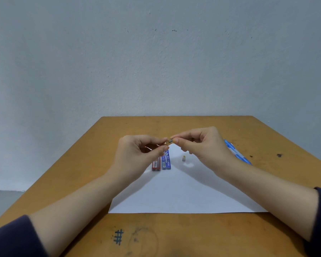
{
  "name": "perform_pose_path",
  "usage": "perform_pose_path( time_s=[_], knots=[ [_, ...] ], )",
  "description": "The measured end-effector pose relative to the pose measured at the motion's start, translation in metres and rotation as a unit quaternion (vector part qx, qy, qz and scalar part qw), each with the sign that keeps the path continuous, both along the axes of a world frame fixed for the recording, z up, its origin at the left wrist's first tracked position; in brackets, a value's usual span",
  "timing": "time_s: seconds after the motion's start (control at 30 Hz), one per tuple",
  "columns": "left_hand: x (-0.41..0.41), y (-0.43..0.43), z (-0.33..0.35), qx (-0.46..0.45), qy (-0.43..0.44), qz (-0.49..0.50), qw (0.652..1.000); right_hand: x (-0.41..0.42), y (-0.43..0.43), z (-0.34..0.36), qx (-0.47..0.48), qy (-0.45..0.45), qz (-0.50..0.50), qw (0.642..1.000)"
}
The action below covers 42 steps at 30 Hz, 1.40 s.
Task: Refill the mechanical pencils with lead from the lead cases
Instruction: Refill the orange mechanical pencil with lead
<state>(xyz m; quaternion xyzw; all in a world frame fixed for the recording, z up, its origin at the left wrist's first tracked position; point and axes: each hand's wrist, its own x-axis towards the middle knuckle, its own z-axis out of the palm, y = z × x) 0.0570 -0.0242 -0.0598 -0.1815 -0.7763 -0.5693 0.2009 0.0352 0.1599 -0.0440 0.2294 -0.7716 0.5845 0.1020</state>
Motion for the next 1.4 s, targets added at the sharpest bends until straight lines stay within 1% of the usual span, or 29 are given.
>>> perform_pose_path(
  time_s=[0.1, 0.17, 0.23, 0.3, 0.37, 0.47, 0.53, 0.6, 0.87, 0.93, 1.07, 1.2, 1.3, 1.4],
  knots=[
    [0.0, 0.0, 0.001, -0.005, 0.007, 0.01, 1.0, -0.004, 0.004, 0.003, -0.007, -0.011, -0.005, 1.0],
    [0.0, 0.0, 0.001, -0.004, 0.004, 0.015, 1.0, -0.008, 0.008, 0.005, 0.018, -0.013, -0.029, 0.999],
    [0.0, 0.0, 0.001, -0.005, -0.002, 0.016, 1.0, -0.013, 0.011, 0.005, 0.083, -0.019, -0.061, 0.995],
    [0.0, 0.0, 0.001, -0.011, -0.004, 0.018, 1.0, -0.017, 0.015, 0.006, 0.145, -0.044, -0.084, 0.985],
    [0.0, 0.0, 0.001, -0.016, -0.006, 0.021, 1.0, -0.02, 0.018, 0.006, 0.21, -0.064, -0.098, 0.971],
    [0.001, 0.0, 0.002, -0.023, -0.003, 0.025, 0.999, -0.019, 0.019, 0.005, 0.302, -0.069, -0.102, 0.945],
    [0.001, -0.001, 0.002, -0.03, 0.0, 0.024, 0.999, -0.017, 0.017, 0.004, 0.337, -0.07, -0.102, 0.933],
    [0.0, 0.0, 0.002, -0.033, 0.001, 0.022, 0.999, -0.016, 0.016, 0.004, 0.349, -0.069, -0.099, 0.929],
    [0.0, -0.001, 0.001, -0.031, -0.009, 0.016, 0.999, -0.012, 0.014, 0.004, 0.335, -0.057, -0.106, 0.935],
    [0.0, -0.001, 0.001, -0.029, -0.011, 0.015, 0.999, -0.015, 0.015, 0.003, 0.309, -0.059, -0.107, 0.943],
    [0.0, -0.001, 0.002, -0.029, -0.011, 0.014, 0.999, -0.016, 0.014, 0.003, 0.208, -0.075, -0.08, 0.972],
    [0.0, 0.0, 0.002, -0.028, -0.007, 0.012, 0.999, -0.011, 0.01, 0.006, 0.092, -0.087, -0.058, 0.99],
    [0.0, -0.001, 0.001, -0.031, -0.005, 0.015, 0.999, -0.005, 0.006, 0.01, 0.007, -0.093, -0.032, 0.995],
    [0.0, -0.001, 0.002, -0.035, -0.002, 0.016, 0.999, -0.002, 0.004, 0.012, -0.059, -0.114, 0.0, 0.992]
  ],
)
